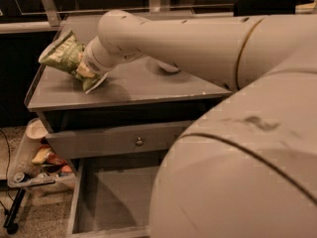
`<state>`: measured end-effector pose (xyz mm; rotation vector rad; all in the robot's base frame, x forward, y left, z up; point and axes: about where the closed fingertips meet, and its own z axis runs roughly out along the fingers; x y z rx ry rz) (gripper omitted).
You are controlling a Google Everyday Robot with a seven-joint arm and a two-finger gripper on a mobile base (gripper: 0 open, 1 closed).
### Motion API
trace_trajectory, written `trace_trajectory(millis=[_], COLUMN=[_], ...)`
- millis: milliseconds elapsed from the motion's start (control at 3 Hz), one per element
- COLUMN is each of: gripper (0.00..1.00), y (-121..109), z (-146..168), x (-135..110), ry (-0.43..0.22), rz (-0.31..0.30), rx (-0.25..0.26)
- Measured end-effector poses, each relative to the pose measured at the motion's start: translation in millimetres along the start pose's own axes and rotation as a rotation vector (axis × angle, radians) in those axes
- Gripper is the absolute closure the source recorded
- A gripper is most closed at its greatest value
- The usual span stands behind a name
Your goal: Pick green jalapeno chip bag from middle drawer and place on counter
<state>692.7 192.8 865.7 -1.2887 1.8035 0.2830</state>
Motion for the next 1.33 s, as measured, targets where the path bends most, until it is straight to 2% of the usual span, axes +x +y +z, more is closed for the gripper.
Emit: trace_trajectory(millis=[667,1000,1333], gripper=[0.12,0.0,0.0], y=[0.0,0.0,0.0], z=[0.0,-0.1,-0.1], x=[0.0,-0.1,-0.1], ry=[0.0,0.0,0.0], rz=[0.0,0.0,0.0], rx=[0.0,0.0,0.0])
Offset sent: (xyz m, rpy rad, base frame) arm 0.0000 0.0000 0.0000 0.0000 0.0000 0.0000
